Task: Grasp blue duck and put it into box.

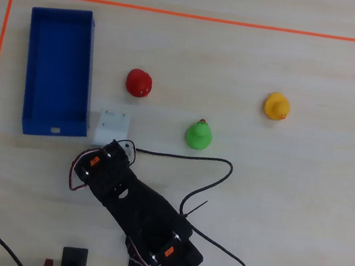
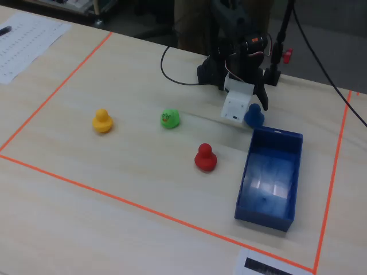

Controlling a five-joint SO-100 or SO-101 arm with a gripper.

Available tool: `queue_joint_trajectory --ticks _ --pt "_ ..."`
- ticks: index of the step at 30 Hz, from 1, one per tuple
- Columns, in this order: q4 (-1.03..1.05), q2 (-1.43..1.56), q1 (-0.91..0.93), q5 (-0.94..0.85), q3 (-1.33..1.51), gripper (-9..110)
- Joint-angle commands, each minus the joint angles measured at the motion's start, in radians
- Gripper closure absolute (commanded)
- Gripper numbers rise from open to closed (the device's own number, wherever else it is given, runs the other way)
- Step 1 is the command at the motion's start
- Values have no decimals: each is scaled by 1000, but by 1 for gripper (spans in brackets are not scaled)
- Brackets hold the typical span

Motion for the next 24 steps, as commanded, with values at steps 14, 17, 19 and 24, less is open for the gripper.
queue_joint_trajectory --ticks 14,17,19,24 --pt "-120 -20 -28 57 77 101" --pt "-97 -26 -21 44 81 101" --pt "-58 -5 5 32 61 101" --pt "172 92 207 3 -285 101"
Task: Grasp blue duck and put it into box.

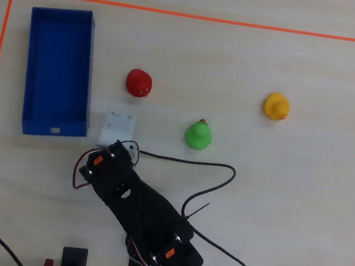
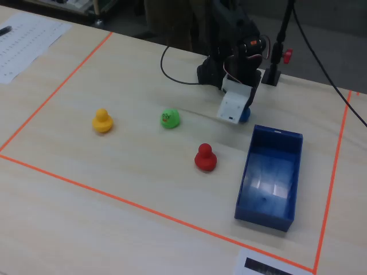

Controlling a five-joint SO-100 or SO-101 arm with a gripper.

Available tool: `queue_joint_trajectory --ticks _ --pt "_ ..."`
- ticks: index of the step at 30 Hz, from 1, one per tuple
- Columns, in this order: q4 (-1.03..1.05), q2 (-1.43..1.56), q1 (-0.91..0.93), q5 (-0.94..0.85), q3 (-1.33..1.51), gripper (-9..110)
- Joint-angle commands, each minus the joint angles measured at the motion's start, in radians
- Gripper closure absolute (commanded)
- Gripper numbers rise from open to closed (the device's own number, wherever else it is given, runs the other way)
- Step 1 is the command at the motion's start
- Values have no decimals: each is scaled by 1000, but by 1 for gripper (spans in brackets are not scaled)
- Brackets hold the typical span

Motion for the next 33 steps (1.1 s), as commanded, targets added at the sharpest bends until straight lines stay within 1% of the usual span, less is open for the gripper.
queue_joint_trajectory --ticks 1,4,7,12,20,24,33 --pt "178 61 170 -14 -393 101" --pt "281 -31 198 31 -739 101" --pt "336 -173 123 112 -988 101" --pt "344 -387 -31 195 -1215 101" --pt "370 -765 -66 161 -1646 101" --pt "328 -914 -57 141 -1717 101" --pt "212 -1106 -18 132 -1713 99"
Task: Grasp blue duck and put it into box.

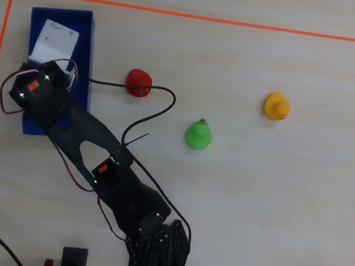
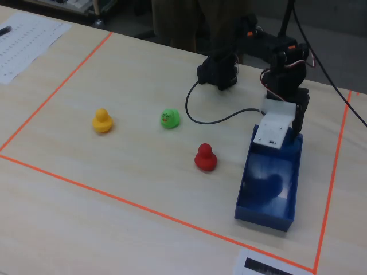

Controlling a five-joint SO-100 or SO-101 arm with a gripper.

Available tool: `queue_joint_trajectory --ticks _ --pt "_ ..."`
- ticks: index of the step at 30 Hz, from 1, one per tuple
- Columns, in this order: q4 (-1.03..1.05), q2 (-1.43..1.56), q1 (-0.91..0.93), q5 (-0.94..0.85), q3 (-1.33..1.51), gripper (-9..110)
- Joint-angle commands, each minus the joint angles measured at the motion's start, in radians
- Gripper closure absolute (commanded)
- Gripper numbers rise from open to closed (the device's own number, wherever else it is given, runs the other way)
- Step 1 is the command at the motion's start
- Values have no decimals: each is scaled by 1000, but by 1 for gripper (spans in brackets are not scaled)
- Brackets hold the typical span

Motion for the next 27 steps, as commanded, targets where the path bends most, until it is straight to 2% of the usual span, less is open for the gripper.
queue_joint_trajectory --ticks 1,4,7,8,13,16,18,21,27 --pt "-55 -31 46 -26 -43 96" --pt "-55 -48 66 -72 -9 76" --pt "-38 -34 81 -109 31 64" --pt "-37 -20 91 -112 43 63" --pt "-37 181 161 -126 190 72" --pt "-66 422 225 -152 402 92" --pt "-129 644 275 -175 617 101" --pt "-236 1005 367 -250 979 101" --pt "-377 1543 617 -413 1555 101"
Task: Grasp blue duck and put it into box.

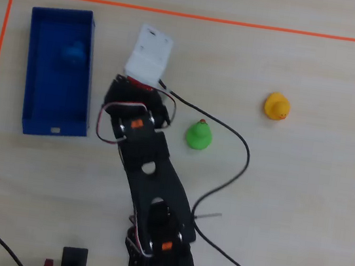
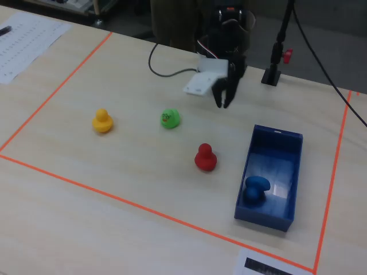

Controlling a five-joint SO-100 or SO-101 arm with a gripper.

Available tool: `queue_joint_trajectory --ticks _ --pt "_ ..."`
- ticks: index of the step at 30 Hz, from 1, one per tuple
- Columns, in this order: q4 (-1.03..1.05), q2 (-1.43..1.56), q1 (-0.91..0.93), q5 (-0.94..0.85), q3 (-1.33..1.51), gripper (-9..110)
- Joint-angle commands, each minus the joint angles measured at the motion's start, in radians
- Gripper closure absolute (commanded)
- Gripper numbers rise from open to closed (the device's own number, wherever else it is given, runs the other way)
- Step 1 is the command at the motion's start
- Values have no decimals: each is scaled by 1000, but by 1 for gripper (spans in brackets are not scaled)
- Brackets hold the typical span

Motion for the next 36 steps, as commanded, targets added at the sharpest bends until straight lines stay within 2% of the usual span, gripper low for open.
queue_joint_trajectory --ticks 1,7,17,21,26,36 --pt "-107 523 153 -104 522 101" --pt "-126 920 218 -143 936 101" --pt "-77 1178 256 -160 1273 101" --pt "-17 1180 262 -173 1285 101" --pt "87 1180 268 -287 1285 101" --pt "87 1180 278 -302 1285 99"
